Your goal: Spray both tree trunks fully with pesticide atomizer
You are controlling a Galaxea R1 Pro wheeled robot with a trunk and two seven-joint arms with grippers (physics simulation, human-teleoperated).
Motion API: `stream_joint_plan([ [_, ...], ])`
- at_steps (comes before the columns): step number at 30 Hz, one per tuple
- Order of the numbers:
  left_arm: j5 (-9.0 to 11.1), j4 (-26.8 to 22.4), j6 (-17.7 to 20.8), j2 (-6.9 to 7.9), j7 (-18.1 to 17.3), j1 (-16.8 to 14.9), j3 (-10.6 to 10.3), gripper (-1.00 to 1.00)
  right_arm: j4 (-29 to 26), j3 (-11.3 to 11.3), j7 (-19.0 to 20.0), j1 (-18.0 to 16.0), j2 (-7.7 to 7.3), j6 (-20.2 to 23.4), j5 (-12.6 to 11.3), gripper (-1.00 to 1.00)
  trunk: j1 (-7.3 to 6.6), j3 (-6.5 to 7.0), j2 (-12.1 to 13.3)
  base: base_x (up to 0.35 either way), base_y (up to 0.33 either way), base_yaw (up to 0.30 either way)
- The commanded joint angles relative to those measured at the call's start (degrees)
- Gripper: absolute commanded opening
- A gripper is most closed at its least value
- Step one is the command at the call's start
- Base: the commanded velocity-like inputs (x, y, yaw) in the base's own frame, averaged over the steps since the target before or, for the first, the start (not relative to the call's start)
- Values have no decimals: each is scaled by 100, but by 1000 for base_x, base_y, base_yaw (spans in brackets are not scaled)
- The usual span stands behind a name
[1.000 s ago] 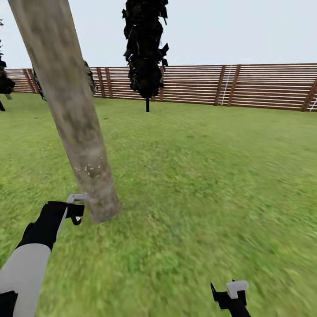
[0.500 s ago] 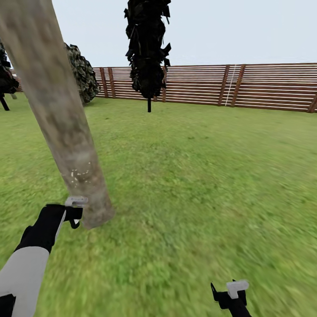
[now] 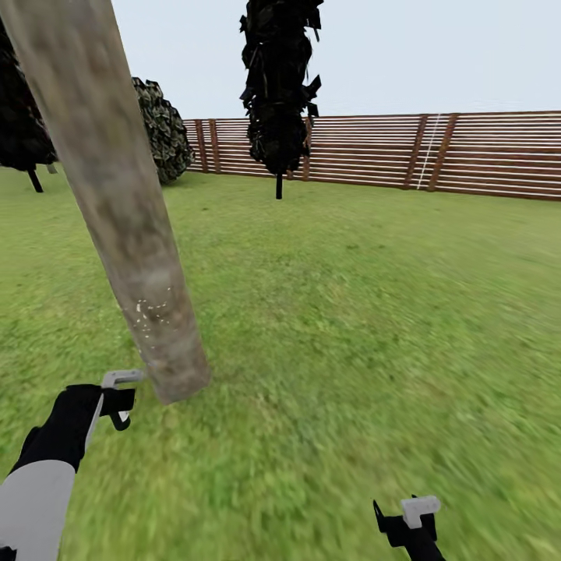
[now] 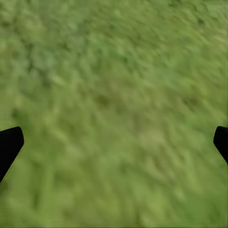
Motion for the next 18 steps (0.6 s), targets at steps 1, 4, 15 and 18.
stream_joint_plan([
  [1, -6, 2, -4, -7, -4, 0, -3, -100, 0, 1, 0, 0, 0, 0, 0, 100, 0, 0, 0, 0, -26, 278],
  [4, 1, 74, -8, -99, 1, 0, -139, -100, 0, 1, 0, 0, 0, 0, 0, 100, 0, 0, 0, 0, -179, 242],
  [15, -9, 241, -213, -200, 26, 64, -250, -100, -14, 1, -7, 0, -3, 0, 0, 100, 0, 0, 0, 0, -269, 16],
  [18, 3, 685, -947, -175, 366, 128, -229, -100, -10, 1, -2, 2, -8, 0, 0, 100, 0, 0, 0, 0, -278, 0],
])
